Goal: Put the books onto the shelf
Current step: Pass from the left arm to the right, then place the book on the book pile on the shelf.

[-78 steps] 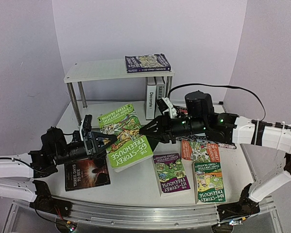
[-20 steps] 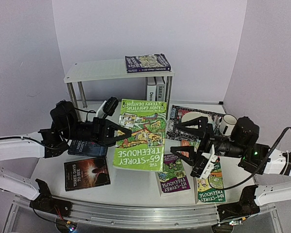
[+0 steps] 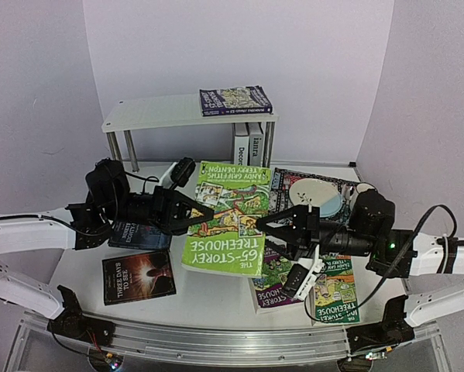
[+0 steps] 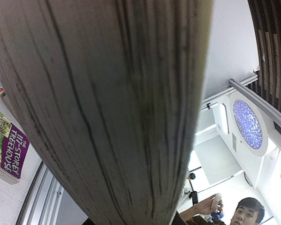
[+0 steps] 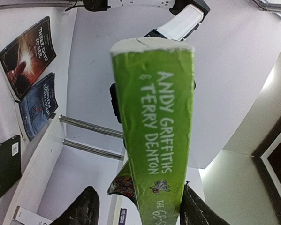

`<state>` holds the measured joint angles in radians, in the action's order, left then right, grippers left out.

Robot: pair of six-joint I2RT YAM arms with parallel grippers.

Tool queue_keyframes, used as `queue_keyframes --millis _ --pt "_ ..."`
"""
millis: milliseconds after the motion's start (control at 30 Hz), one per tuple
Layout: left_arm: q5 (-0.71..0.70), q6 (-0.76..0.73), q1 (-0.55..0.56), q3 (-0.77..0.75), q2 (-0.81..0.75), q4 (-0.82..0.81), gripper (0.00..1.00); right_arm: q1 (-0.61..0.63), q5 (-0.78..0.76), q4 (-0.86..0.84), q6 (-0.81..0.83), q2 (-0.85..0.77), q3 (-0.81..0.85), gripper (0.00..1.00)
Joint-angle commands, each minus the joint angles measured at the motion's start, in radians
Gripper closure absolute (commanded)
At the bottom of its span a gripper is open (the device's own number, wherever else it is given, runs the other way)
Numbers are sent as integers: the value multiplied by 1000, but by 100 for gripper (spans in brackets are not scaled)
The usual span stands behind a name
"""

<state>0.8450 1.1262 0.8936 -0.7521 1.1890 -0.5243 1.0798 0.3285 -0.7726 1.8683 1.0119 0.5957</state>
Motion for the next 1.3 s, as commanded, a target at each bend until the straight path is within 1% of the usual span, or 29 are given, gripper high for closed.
queue_keyframes --millis 0,100,200,233,300,367,400,467,533,567,600,667,767,867,967,1033,1133,1267 --pt "28 16 -2 -61 3 -112 96 13 -7 -33 35 -8 41 52" --pt "29 17 -2 -63 13 -112 96 19 -9 -32 35 -10 41 81" --pt "33 23 -3 -66 27 -113 95 26 -6 -27 16 -14 41 97" --pt "36 25 -2 -67 34 -113 91 29 -13 -23 17 -15 42 100" --pt "44 26 -3 -71 44 -113 78 33 -28 -22 18 -17 39 100" --pt "43 25 -3 -71 45 -112 55 34 -49 -14 23 -20 38 100" --pt "39 24 -4 -69 43 -112 46 35 -60 -9 28 -23 38 100" --pt "22 20 -8 -61 34 -112 31 35 -79 1 30 -29 41 100" --pt "0 31 -32 -33 14 -111 12 34 -108 18 33 -34 47 100" --pt "-15 46 -53 -16 -3 -110 6 35 -121 34 34 -36 52 100" --pt "-31 55 -85 8 -27 -110 3 34 -145 50 32 -36 59 100" --pt "-73 58 -138 59 -83 -93 1 34 -201 86 22 -29 84 100" --pt "-129 32 -225 99 -198 -7 0 34 -303 128 -11 -8 123 100" --pt "-213 -63 -272 76 -290 206 0 34 -375 154 -61 11 168 100" --pt "-304 -181 -279 -7 -320 438 0 35 -425 154 -84 46 223 100" --pt "-318 -227 -278 -49 -324 521 0 35 -435 127 -81 73 254 100" --pt "-326 -265 -278 -76 -338 577 0 34 -459 123 -97 123 345 100" --pt "-324 -277 -279 -74 -355 591 0 34 -599 123 -97 246 546 100"
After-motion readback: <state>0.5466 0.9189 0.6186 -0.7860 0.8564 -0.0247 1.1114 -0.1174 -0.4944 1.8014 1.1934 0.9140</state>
